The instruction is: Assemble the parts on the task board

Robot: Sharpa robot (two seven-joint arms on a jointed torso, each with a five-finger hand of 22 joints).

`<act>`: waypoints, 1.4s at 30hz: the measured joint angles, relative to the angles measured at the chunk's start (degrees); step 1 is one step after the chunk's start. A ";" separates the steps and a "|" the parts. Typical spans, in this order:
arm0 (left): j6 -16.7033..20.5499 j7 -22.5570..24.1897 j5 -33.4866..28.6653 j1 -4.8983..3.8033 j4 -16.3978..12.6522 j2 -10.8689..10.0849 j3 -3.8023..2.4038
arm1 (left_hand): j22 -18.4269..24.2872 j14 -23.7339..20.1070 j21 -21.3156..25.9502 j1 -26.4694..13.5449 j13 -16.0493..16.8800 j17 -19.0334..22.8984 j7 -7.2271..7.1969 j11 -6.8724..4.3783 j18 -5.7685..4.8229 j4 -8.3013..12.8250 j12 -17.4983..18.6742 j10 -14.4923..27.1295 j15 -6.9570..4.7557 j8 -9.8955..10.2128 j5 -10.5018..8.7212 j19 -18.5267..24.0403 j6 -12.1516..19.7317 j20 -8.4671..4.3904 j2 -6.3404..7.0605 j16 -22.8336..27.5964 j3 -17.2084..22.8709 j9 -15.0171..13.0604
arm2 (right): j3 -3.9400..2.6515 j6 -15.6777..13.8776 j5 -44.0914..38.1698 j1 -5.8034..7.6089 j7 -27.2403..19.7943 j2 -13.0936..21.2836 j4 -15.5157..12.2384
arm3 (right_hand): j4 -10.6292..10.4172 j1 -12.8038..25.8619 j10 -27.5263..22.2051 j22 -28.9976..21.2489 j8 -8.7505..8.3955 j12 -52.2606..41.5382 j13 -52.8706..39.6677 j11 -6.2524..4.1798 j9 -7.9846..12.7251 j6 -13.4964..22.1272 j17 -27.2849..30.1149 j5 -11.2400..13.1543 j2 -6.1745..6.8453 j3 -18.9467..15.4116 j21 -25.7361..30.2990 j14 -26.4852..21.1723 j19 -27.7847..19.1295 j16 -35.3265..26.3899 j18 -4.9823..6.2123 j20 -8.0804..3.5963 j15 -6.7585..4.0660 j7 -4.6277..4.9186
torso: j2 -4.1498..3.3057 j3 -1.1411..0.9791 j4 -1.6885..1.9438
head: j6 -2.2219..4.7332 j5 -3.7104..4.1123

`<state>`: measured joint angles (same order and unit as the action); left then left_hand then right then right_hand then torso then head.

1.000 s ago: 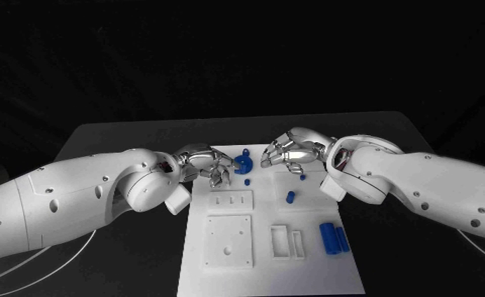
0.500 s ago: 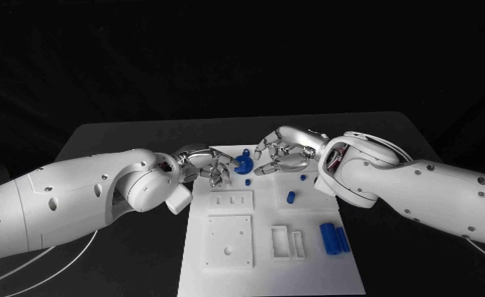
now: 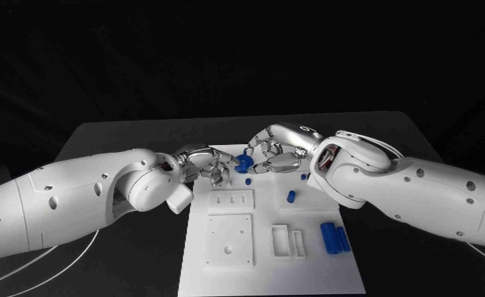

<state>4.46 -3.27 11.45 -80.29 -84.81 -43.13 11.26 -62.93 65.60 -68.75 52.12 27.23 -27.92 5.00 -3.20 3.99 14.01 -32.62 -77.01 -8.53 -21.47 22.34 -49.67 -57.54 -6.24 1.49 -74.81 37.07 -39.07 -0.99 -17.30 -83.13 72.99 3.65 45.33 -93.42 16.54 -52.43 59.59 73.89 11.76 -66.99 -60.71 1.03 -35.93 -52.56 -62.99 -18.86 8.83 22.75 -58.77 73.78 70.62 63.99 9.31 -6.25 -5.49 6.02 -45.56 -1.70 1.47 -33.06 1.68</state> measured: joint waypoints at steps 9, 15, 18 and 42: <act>0.23 0.00 -0.90 0.04 -0.26 -0.01 0.00 | 0.06 0.08 -0.02 -0.35 0.05 0.01 -0.11 -0.07 0.00 -0.14 0.00 -0.07 -0.08 0.17 -0.01 0.00 -0.11 0.00 0.35 0.00 -0.02 -0.38 | 0.94 -0.28 -1.45 -0.13 0.23 -0.71 0.29 | 0.00 -0.45 0.00 -0.05 0.00 0.00 0.08 0.00 0.07 0.03 0.01 0.00 0.00 0.00 0.00 0.19 0.00 0.00 -0.02 0.01 0.19 0.02 | 0.00 0.00 0.00 | -0.07 -0.12; 0.29 0.00 -1.23 0.06 -0.40 -0.01 0.00 | 0.06 0.08 -0.01 -0.35 0.05 0.01 -0.19 -0.07 0.00 -0.14 0.00 -0.07 -0.08 0.22 -0.20 0.00 -0.20 0.00 0.36 0.00 -0.03 -0.40 | 1.03 -0.41 -1.85 -0.17 0.36 -0.96 0.48 | 0.00 -0.45 0.00 -0.05 0.00 0.00 0.13 0.00 0.14 0.06 0.06 0.00 0.00 0.00 0.00 0.19 -0.01 0.00 -0.02 0.02 0.19 0.05 | 0.00 0.02 0.00 | -0.20 -0.19; 0.29 0.00 -1.32 0.07 -0.47 -0.01 0.00 | 0.06 0.08 -0.01 -0.35 0.05 0.01 -0.19 -0.07 0.00 -0.15 0.00 -0.07 -0.08 0.23 -0.21 0.00 -0.20 0.00 0.35 0.00 -0.03 -0.41 | 1.03 -0.59 -1.97 -0.17 0.44 -0.99 0.53 | 0.00 -0.68 0.00 -0.12 0.00 0.00 0.17 0.00 0.17 0.11 0.06 0.00 -0.23 0.00 0.22 0.19 0.00 -0.04 -0.03 0.03 0.19 0.09 | 0.00 0.01 0.00 | -0.23 -0.23; -0.48 -0.46 -1.22 0.17 -0.81 -0.01 0.01 | 0.22 0.06 -0.24 -0.08 0.09 0.02 -0.19 -0.06 -0.01 -0.02 0.00 -0.06 -0.06 0.21 -0.39 0.01 -0.20 0.00 0.16 0.00 0.02 -0.47 | 1.04 -1.64 -2.20 -0.18 1.32 -1.42 1.29 | -0.31 -1.59 0.42 -0.23 0.00 0.00 0.60 -0.02 0.64 -0.20 0.18 1.43 -1.14 1.13 0.45 0.62 0.39 -0.27 -0.08 0.01 0.20 0.43 | 0.01 0.00 -0.05 | -0.21 -0.20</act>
<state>3.97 -3.72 10.22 -80.12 -85.63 -43.14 11.27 -62.71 65.66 -68.99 52.04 27.32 -27.90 4.81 -3.27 3.98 13.99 -32.62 -77.08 -8.59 -21.25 21.96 -49.67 -57.75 -6.24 1.65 -74.81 37.09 -39.55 0.05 -18.94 -85.33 72.82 4.97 43.91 -92.14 16.23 -54.02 60.01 73.66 11.76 -66.99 -60.12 1.01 -35.29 -52.77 -62.80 -17.43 7.68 23.88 -58.33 74.39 71.02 63.72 9.22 -6.24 -5.29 6.45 -45.55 -1.70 1.42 -33.27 1.47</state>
